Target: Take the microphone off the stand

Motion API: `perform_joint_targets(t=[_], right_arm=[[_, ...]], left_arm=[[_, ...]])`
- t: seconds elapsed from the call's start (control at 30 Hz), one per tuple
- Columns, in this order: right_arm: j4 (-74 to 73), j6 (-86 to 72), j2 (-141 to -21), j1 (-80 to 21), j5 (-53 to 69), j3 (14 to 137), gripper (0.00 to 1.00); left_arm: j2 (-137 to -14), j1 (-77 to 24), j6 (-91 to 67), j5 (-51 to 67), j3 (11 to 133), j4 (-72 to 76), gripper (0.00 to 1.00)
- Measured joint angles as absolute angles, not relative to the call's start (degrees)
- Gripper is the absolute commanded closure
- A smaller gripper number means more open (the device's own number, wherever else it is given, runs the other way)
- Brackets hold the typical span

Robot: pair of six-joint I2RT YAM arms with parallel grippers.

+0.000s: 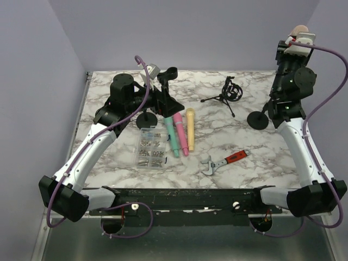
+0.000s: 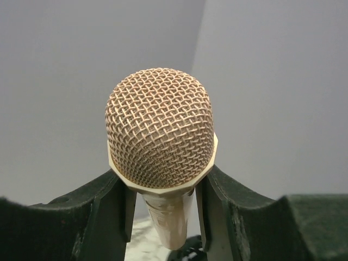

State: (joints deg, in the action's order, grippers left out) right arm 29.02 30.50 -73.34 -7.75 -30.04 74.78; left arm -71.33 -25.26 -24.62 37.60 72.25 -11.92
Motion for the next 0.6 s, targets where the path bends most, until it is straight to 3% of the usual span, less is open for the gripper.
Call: perform_joint_targets(t=[0.33, 0.6], right_arm=[[17.7, -3.4, -71.6, -7.7, 0.3, 82.7, 0.78], [-2.5, -25.8, -80.7, -7.8, 10.0, 89.1, 0.83]], left_arm=[[-71.4, -25.3, -24.6, 37.6, 72.2, -12.1, 0.01], [-71.4, -25.3, -24.4, 37.5, 72.2, -12.7, 0.01]])
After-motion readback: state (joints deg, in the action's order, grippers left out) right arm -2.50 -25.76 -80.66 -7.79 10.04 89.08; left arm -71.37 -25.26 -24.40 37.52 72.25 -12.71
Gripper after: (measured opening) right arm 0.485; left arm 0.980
